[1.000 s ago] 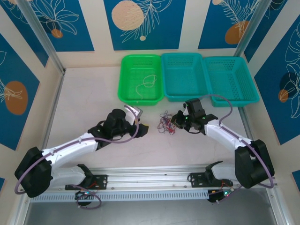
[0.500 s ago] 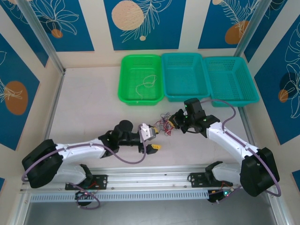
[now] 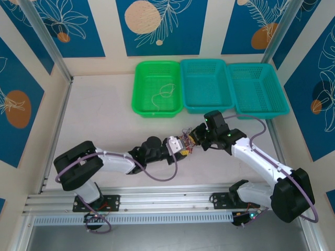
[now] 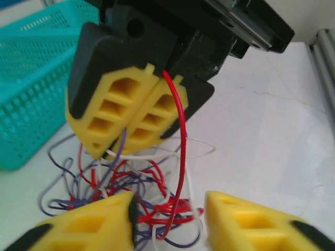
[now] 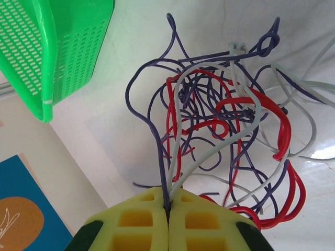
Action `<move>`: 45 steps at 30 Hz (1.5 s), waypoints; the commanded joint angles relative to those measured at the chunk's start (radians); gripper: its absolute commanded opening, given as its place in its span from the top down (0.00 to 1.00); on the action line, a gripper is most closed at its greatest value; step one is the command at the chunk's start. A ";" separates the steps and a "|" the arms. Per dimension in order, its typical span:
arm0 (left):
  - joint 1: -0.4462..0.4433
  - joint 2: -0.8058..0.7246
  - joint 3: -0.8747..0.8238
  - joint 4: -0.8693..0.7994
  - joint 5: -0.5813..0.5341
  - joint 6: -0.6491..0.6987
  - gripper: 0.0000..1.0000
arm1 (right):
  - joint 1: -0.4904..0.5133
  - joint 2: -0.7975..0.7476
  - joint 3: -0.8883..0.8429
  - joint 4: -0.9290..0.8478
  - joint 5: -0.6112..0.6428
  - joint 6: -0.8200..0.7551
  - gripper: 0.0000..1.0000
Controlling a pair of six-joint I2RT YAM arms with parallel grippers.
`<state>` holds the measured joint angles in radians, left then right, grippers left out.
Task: Untangle the cables
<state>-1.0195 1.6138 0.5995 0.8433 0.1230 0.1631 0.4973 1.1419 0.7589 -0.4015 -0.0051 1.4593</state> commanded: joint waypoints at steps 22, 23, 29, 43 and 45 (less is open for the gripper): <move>0.012 -0.099 -0.071 -0.034 -0.161 -0.145 1.00 | -0.061 -0.099 -0.074 -0.280 0.383 -0.292 0.74; 0.012 -0.097 -0.072 -0.036 -0.164 -0.148 1.00 | -0.058 -0.133 -0.070 -0.236 0.372 -0.379 0.73; 0.022 -0.107 -0.080 -0.052 -0.187 -0.157 1.00 | 0.000 -0.283 -0.100 -0.001 0.280 -0.771 0.45; 0.035 -0.127 -0.089 -0.102 -0.180 -0.158 1.00 | 0.050 -0.093 -0.123 0.354 -0.136 -0.412 0.26; 0.035 -0.130 -0.093 -0.099 -0.181 -0.162 1.00 | 0.057 -0.047 -0.121 0.347 -0.125 -0.361 0.30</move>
<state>-0.9920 1.5124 0.5228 0.7383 -0.0540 0.0158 0.5446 1.0538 0.6258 -0.1112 -0.0696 0.9634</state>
